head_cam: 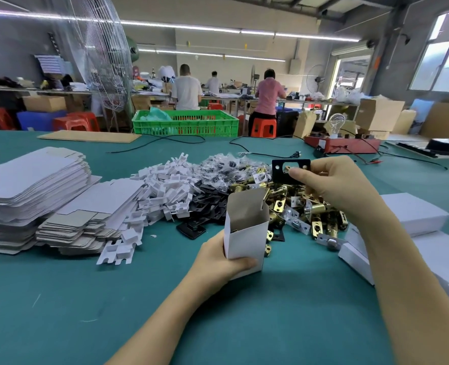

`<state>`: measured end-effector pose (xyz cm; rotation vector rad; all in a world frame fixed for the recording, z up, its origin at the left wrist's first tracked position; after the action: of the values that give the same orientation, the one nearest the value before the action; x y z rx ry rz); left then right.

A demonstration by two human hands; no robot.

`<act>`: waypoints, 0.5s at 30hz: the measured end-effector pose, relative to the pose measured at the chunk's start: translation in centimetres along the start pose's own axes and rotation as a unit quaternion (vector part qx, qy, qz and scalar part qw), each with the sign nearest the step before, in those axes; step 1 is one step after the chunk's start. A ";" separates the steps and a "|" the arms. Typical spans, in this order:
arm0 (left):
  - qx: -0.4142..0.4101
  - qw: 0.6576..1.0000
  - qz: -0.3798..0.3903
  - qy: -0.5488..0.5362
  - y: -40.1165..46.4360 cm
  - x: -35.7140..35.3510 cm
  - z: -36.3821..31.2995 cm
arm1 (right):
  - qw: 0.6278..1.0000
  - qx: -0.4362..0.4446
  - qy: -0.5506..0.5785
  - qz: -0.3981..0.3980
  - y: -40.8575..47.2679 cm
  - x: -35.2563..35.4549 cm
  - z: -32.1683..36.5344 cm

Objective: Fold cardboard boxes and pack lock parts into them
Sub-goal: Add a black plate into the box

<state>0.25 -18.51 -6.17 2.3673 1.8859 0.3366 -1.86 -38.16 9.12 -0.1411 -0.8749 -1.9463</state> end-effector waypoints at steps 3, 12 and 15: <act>0.008 1.000 0.004 0.002 0.1 0.0 0.2 | 0.995 -0.010 0.090 0.034 -0.6 -0.1 1.7; 0.014 0.997 0.049 -0.058 -0.1 -0.3 -0.3 | 0.968 0.063 0.144 0.197 -2.9 -3.2 5.5; 0.006 0.996 0.057 -0.071 -0.2 -0.4 -0.7 | 0.963 0.139 0.008 0.230 -3.4 -4.8 5.4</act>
<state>-0.16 -18.92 -5.57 2.4417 1.7003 0.1612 -3.43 -30.30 9.25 -0.1474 -0.9965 -1.3787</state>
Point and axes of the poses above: each hand's wrist, its own y-axis towards the middle knuckle, its own x-axis out of the back of the hand, z = x × y, the point moved 8 cm from there along y, towards the middle knuckle, and after that the axes turned 10 degrees about -z, right-handed, at the moved point
